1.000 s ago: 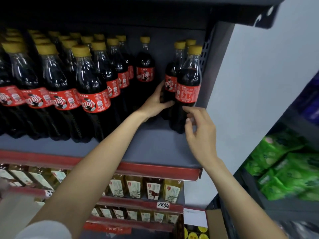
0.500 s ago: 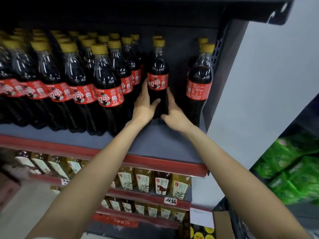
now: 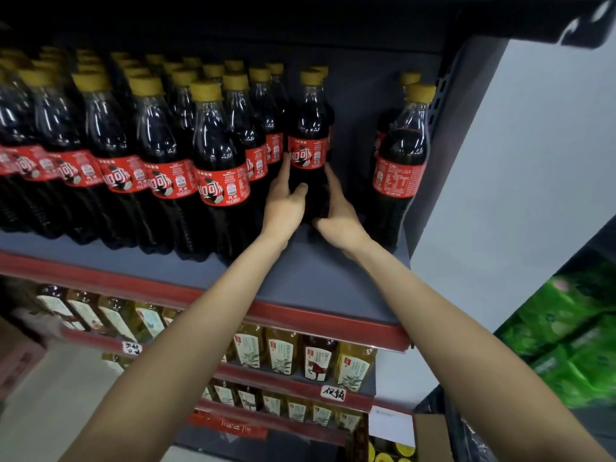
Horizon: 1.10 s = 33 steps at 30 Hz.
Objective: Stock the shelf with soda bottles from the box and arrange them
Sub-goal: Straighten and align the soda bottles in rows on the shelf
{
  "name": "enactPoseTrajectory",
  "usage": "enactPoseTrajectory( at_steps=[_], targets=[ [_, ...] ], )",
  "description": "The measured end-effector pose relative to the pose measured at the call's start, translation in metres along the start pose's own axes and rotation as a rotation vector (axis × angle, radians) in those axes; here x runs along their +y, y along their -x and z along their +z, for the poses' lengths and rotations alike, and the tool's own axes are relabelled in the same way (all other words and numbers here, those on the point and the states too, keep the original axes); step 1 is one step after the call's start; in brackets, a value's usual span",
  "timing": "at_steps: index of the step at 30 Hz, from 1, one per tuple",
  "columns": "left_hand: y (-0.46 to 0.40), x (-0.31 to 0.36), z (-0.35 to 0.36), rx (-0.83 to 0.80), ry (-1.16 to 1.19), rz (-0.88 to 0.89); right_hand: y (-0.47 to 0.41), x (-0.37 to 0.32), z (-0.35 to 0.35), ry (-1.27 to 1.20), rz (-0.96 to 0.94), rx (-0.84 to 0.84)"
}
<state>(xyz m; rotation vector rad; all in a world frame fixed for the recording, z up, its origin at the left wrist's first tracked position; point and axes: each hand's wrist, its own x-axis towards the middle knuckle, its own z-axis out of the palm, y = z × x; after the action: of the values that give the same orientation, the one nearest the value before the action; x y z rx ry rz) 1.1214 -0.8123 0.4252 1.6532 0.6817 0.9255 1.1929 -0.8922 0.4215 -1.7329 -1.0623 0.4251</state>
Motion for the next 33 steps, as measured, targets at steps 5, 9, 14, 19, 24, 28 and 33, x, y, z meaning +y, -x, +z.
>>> enactPoseTrajectory(
  at_steps=[5, 9, 14, 19, 24, 28, 33],
  targets=[
    [0.002, -0.002, 0.002, 0.020, 0.080, 0.004, -0.008, -0.001, 0.004, 0.032, 0.005, 0.001],
    [0.007, 0.004, 0.002, -0.005, 0.131, -0.035, -0.005, -0.004, 0.000, 0.042, 0.019, -0.038],
    [0.034, 0.016, -0.003, -0.020, 0.047, 0.043, 0.035, -0.014, -0.019, 0.020, -0.125, 0.016],
    [0.041, 0.025, 0.010, -0.250, 0.093, 0.143, 0.093, 0.002, -0.042, -0.007, -0.287, 0.646],
    [0.040, 0.048, 0.048, -0.499, 0.157, -0.087, 0.071, 0.021, -0.052, 0.158, -0.144, 0.543],
    [0.051, 0.048, 0.044, -0.420, 0.171, -0.037, 0.054, 0.018, -0.064, 0.183, -0.162, 0.402],
    [0.070, 0.025, 0.014, -0.274, 0.120, 0.110, 0.045, 0.004, -0.065, 0.196, -0.209, 0.253]
  ],
)
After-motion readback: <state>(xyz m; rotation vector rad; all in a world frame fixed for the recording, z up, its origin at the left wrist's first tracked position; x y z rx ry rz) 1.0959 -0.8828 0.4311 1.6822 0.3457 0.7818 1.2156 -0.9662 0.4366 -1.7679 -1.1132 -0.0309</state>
